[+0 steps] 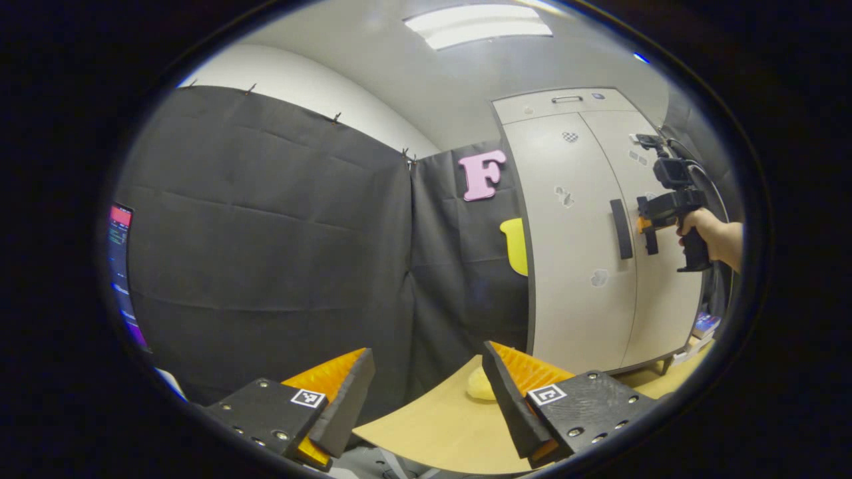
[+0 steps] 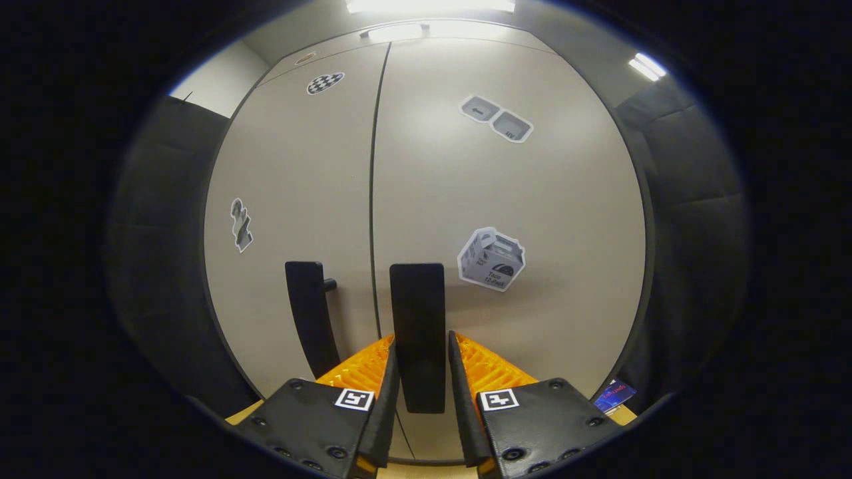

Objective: Open the right door of the double-door shoe cabinet with the right hand, and open the left door with the left hand.

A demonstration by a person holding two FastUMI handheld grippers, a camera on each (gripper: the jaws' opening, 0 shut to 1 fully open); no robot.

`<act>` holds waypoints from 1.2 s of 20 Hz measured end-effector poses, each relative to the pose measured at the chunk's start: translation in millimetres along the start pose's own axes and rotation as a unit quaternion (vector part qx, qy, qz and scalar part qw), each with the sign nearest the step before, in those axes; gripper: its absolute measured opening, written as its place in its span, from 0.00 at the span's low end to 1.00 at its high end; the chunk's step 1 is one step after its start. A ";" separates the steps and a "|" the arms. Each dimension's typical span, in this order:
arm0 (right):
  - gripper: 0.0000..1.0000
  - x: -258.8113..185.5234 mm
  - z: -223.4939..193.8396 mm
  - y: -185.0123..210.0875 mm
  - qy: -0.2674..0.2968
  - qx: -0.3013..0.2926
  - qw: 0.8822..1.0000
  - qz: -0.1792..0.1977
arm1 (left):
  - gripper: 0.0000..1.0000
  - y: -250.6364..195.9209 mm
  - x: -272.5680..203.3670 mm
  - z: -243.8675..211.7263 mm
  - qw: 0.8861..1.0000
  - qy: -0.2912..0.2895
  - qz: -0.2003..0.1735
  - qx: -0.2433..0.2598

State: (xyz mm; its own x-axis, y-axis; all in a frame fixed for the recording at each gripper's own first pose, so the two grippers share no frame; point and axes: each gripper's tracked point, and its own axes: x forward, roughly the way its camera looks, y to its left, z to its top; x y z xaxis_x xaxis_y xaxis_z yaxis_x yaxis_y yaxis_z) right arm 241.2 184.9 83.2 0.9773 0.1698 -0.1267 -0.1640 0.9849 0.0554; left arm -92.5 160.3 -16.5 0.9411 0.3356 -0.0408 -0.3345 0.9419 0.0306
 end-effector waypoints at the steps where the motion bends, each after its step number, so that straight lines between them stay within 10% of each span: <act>1: 0.44 1.9 -1.9 1.5 0.006 0.000 1.000 0.001 | 0.95 0.4 0.2 0.3 1.000 0.000 -0.001 0.000; 7: 0.32 3.4 -4.1 2.5 0.017 0.001 1.000 -0.007 | 0.95 2.4 0.5 6.7 1.000 -0.010 -0.005 0.004; 9: 0.12 2.9 -5.0 2.7 0.030 -0.006 1.000 -0.001 | 0.95 3.8 -0.6 7.6 1.000 -0.011 -0.007 0.004; 24: 0.12 -59.2 -8.7 -6.7 0.039 0.009 0.997 0.059 | 0.94 -38.7 -1.5 22.4 0.996 -0.028 -0.084 -0.010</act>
State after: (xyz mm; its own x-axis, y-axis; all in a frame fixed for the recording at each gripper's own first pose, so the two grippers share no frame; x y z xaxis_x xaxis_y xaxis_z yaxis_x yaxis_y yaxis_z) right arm 183.2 168.6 81.7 0.9382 0.2863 -0.1943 -0.2733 0.9576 0.0915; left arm -79.9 123.1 4.7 0.9850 0.1719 0.0118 -0.1720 0.9851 0.0083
